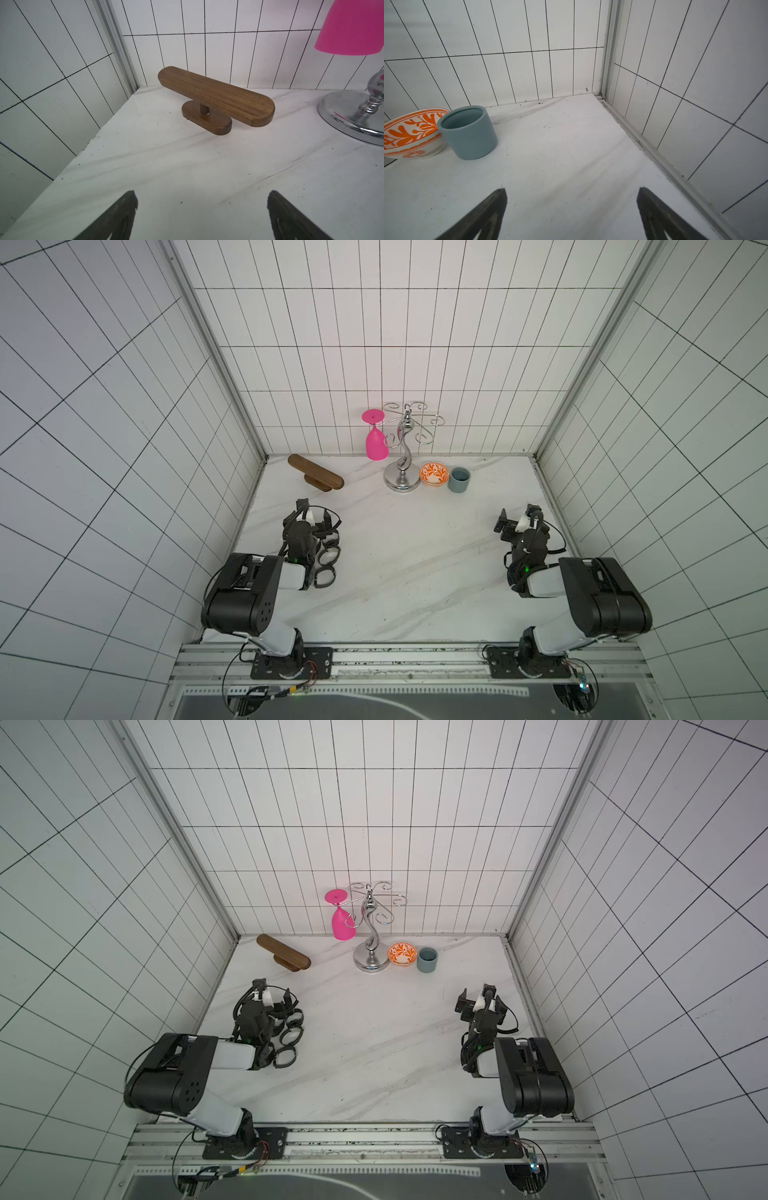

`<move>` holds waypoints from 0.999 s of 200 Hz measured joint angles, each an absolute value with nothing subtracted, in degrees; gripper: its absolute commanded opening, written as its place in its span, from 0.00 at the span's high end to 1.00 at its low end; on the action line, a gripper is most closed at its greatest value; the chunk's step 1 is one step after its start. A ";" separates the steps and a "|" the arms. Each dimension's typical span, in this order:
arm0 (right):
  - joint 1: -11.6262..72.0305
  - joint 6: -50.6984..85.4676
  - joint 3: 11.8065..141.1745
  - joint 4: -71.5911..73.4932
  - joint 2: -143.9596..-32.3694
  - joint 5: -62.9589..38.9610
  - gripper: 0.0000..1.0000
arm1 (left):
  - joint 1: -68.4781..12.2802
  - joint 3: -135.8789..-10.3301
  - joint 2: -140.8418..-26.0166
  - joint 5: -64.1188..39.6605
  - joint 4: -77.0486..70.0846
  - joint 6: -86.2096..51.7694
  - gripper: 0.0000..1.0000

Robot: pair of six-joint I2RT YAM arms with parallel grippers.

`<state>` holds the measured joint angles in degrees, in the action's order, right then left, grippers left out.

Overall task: Place watch on stand
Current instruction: Pick up the stand at the center of the board.

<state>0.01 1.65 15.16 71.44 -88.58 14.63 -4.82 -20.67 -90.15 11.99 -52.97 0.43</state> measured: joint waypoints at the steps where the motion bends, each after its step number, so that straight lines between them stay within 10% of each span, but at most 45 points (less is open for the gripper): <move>1: 0.01 1.65 15.16 71.44 -88.58 14.63 0.01 | -4.82 -20.67 -90.15 11.99 -52.97 0.43 0.03; 200: 0.01 1.65 15.16 71.53 -88.58 14.61 0.00 | -5.39 -20.34 -89.62 13.91 -53.39 0.40 0.02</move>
<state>0.01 1.65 15.16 71.53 -88.58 14.61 -5.39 -20.34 -89.62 13.91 -53.39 0.40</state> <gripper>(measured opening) 0.993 0.977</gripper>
